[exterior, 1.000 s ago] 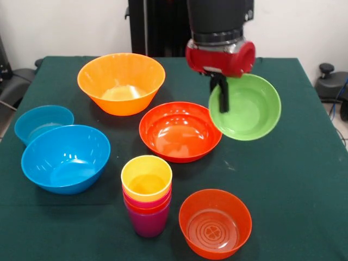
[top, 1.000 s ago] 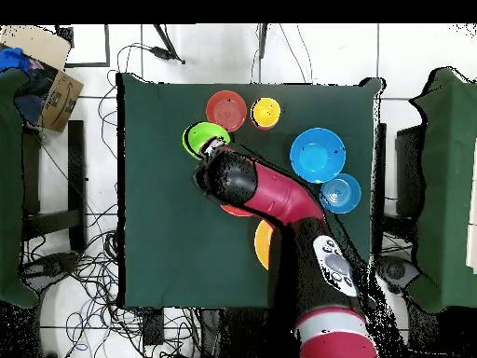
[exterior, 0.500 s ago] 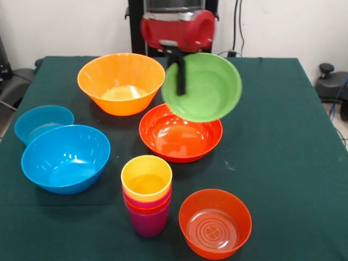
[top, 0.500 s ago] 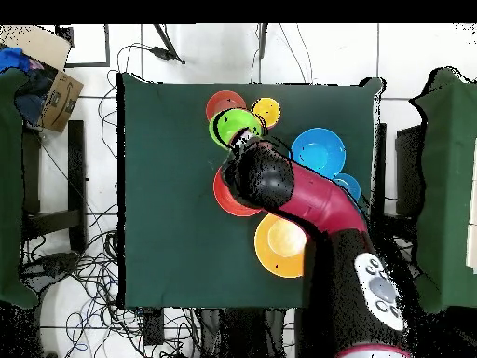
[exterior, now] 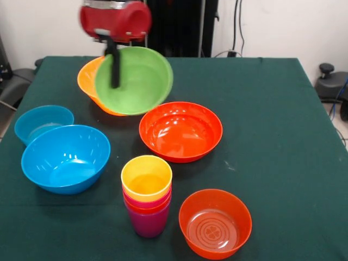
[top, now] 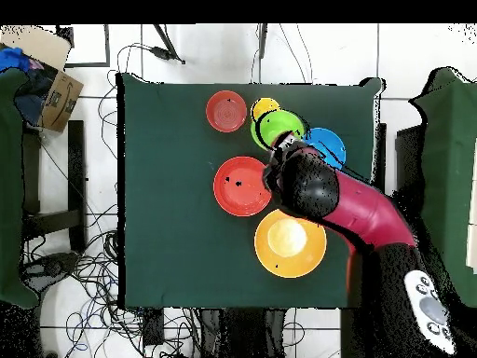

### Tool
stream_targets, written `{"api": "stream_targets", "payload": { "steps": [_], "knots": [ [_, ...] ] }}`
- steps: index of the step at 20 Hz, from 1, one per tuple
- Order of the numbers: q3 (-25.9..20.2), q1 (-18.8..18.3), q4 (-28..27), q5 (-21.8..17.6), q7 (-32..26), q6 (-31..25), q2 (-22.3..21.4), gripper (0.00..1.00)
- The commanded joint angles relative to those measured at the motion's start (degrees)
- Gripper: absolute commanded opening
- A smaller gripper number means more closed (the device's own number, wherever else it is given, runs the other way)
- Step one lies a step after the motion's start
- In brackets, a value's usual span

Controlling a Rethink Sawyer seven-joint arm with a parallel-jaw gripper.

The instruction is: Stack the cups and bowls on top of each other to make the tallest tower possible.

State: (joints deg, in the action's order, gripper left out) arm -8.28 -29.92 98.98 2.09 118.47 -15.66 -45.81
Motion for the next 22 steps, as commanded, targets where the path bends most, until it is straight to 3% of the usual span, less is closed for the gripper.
{"api": "stream_targets", "payload": {
  "steps": [1, 10, 17, 22],
  "knots": [
    [-5.7, -1.8, -2.5, -8.8, -4.0, 6.0, 2.5, 0.0],
    [-2.8, 0.6, -7.3, -12.9, -1.4, 8.8, 4.3, 0.0],
    [2.3, 4.6, -13.7, -13.7, 0.4, 10.1, 7.0, 0.0],
    [3.1, 5.2, -15.2, -13.7, 1.4, 11.6, 7.9, 0.0]
  ]
}}
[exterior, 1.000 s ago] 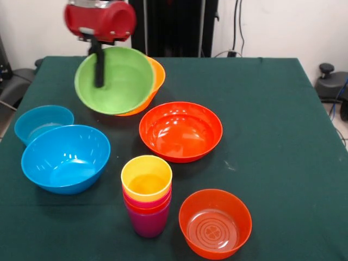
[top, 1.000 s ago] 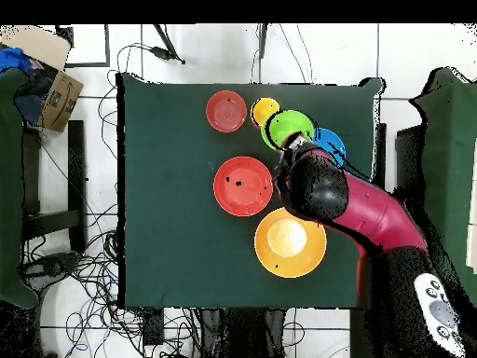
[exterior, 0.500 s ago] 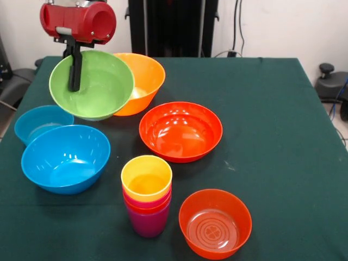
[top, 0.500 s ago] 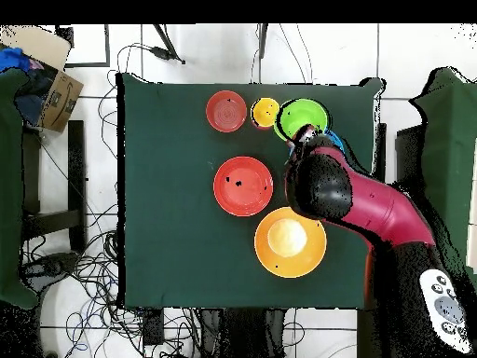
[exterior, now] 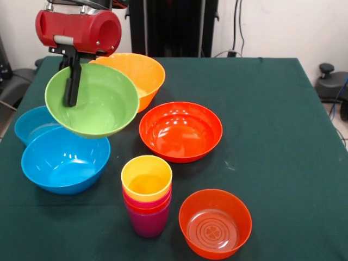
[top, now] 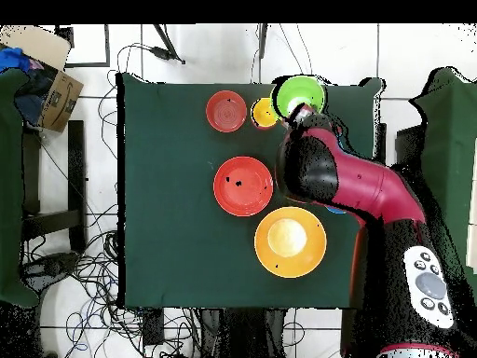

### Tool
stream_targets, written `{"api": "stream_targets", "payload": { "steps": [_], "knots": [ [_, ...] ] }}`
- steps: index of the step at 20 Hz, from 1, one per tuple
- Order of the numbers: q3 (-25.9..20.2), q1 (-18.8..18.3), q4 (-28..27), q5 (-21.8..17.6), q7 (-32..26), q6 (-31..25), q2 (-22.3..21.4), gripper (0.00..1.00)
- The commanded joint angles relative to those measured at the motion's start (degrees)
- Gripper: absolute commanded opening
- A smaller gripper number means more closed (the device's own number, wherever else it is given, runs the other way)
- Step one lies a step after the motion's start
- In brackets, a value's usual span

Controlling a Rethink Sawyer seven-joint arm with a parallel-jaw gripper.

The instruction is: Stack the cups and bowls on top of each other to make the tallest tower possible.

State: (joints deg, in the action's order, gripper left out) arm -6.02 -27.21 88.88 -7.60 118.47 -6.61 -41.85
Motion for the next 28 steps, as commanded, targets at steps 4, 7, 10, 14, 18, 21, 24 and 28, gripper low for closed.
{"api": "stream_targets", "payload": {
  "steps": [4, 7, 10, 14, 18, 21, 24, 28],
  "knots": [
    [1.3, 3.4, -5.5, -3.8, 2.3, 3.7, 4.4, 0.0],
    [0.9, 3.4, -5.3, -3.8, 2.7, 4.8, 4.5, 0.0],
    [0.8, 3.4, -5.4, -3.6, 3.0, 5.4, 4.8, 0.0],
    [1.4, 4.4, -6.0, -2.8, 3.9, 6.8, 5.9, 0.0],
    [2.7, 5.8, -6.6, -2.0, 4.5, 8.1, 7.2, 0.0],
    [3.9, 7.1, -7.4, -1.0, 5.1, 8.9, 8.3, 0.0],
    [4.9, 8.3, -8.0, -0.2, 5.7, 9.4, 9.0, 0.0],
    [5.9, 9.4, -8.6, 0.9, 6.0, 9.7, 9.8, 0.0]
  ]
}}
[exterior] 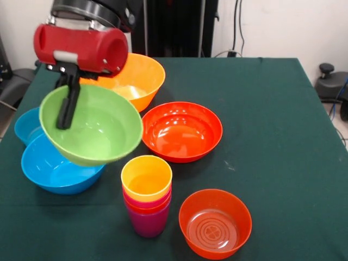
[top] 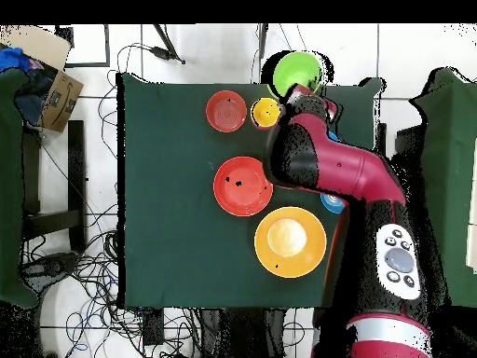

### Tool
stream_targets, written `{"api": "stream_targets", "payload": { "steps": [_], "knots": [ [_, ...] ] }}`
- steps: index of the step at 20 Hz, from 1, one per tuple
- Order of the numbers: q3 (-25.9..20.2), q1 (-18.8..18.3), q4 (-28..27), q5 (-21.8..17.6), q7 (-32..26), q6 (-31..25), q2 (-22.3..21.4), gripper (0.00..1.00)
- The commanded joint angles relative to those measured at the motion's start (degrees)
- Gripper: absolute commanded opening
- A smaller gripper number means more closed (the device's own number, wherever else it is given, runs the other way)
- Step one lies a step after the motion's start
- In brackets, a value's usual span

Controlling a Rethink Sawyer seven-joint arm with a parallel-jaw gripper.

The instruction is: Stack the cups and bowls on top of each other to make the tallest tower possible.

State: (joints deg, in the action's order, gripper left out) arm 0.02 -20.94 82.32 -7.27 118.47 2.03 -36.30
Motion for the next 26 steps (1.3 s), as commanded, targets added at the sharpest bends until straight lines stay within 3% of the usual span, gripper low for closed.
{"api": "stream_targets", "payload": {
  "steps": [1, 8, 26],
  "knots": [
    [-0.1, 3.2, -2.1, 0.8, 6.0, 1.1, 4.4, 0.0],
    [1.8, 5.1, -3.5, 2.8, 6.6, 1.0, 5.1, 0.0],
    [1.6, 5.7, -2.0, 4.4, 7.5, 2.2, 4.7, 0.0]
  ]
}}
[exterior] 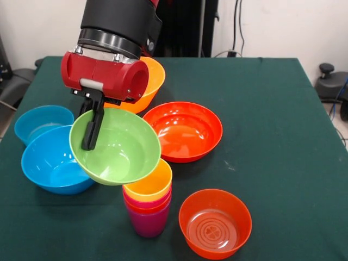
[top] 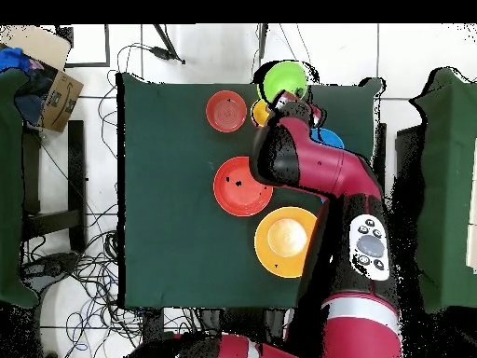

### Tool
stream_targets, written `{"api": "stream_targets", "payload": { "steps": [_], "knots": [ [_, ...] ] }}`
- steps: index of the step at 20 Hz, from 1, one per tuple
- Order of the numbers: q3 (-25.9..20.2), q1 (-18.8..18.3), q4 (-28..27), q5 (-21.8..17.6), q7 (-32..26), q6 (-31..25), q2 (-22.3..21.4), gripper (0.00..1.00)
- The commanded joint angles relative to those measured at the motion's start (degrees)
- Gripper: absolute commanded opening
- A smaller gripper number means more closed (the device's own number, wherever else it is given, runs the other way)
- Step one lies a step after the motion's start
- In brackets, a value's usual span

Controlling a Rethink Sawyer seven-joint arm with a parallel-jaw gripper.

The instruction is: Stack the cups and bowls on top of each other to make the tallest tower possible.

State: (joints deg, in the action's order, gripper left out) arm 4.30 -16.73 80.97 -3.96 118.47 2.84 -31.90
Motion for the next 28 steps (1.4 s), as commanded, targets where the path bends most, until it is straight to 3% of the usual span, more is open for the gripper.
{"api": "stream_targets", "payload": {
  "steps": [1, 28],
  "knots": [
    [-2.9, 1.6, -0.4, 1.3, 7.6, 1.4, 0.0, 0.0],
    [-5.6, 1.0, 1.9, 3.8, 9.2, 2.6, -0.5, 0.0]
  ]
}}
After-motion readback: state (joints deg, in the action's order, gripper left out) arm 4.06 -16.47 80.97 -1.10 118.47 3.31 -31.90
